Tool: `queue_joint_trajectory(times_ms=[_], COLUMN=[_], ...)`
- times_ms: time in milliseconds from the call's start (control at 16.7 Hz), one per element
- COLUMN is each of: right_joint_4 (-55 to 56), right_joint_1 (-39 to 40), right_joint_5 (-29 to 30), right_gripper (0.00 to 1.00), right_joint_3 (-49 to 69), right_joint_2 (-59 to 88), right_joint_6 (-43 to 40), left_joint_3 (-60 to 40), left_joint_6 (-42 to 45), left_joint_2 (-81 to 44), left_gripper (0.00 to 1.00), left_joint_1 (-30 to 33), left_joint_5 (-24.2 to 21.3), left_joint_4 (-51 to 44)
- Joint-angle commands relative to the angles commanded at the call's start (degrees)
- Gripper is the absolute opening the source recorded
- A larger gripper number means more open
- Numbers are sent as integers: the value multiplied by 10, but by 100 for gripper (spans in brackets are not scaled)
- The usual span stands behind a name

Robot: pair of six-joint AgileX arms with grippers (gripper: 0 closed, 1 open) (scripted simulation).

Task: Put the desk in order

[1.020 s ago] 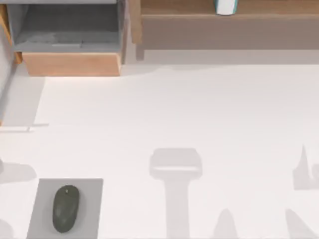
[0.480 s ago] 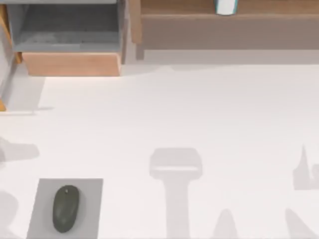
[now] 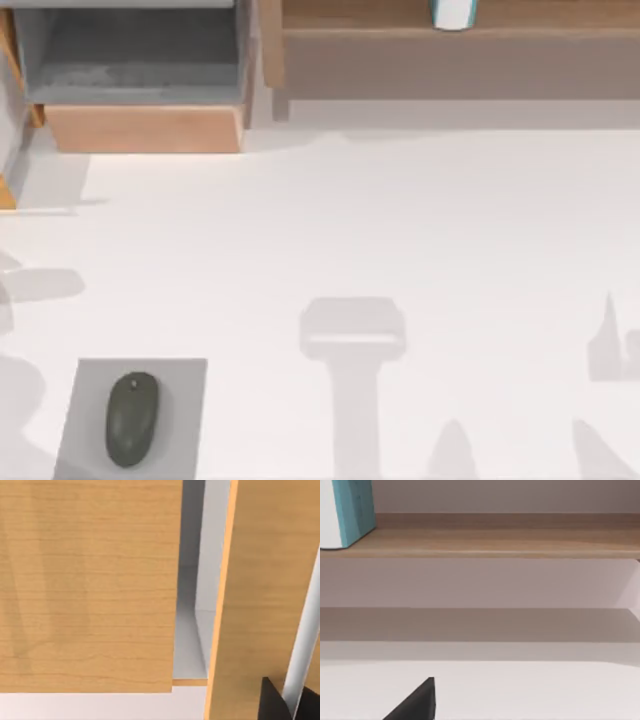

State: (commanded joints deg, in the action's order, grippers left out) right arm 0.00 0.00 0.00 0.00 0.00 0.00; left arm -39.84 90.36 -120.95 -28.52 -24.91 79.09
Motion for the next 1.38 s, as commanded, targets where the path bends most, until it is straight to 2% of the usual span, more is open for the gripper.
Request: queue_joint_trajectory(times_ms=[480, 840, 1200, 1380], right_joint_4=[0, 0, 0, 0], right_joint_1=[0, 0, 0, 0], right_joint_5=[0, 0, 0, 0], right_gripper=[100, 100, 100, 100], right_joint_3=[0, 0, 0, 0], right_joint_2=[0, 0, 0, 0], right_joint_6=[0, 0, 0, 0], left_joint_3=[-138, -149, -280, -302], left_joint_6=[-2, -2, -3, -5], left_joint_2=[-59, -67, -124, -135], left_gripper=[0, 0, 0, 0], left_joint_1=[46, 47, 75, 82], left_joint_5=[45, 48, 75, 82], left_joint_4=[-74, -83, -149, -165])
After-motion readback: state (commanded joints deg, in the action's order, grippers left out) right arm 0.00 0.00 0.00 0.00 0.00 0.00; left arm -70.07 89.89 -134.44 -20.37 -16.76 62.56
